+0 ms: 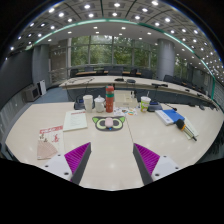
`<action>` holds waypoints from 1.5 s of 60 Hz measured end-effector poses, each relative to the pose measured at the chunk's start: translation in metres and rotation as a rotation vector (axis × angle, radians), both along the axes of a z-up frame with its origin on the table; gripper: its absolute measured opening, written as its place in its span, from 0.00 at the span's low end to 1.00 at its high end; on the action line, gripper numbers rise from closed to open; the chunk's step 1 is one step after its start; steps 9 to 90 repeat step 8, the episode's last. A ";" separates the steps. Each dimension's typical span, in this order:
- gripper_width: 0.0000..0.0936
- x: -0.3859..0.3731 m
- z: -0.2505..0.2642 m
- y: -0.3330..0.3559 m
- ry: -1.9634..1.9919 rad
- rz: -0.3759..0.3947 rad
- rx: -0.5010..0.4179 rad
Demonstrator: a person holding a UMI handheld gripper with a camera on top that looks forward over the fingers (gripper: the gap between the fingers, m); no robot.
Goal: Arrange mouse
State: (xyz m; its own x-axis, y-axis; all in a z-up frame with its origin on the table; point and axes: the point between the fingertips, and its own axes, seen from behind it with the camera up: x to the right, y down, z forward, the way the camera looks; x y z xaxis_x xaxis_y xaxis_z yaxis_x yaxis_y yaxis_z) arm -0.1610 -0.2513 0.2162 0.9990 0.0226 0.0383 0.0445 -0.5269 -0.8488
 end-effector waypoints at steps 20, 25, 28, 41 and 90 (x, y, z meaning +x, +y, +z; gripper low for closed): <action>0.91 0.001 0.010 -0.015 0.002 0.004 0.025; 0.91 0.001 0.010 -0.015 0.002 0.004 0.025; 0.91 0.001 0.010 -0.015 0.002 0.004 0.025; 0.91 0.001 0.010 -0.015 0.002 0.004 0.025; 0.91 0.001 0.010 -0.015 0.002 0.004 0.025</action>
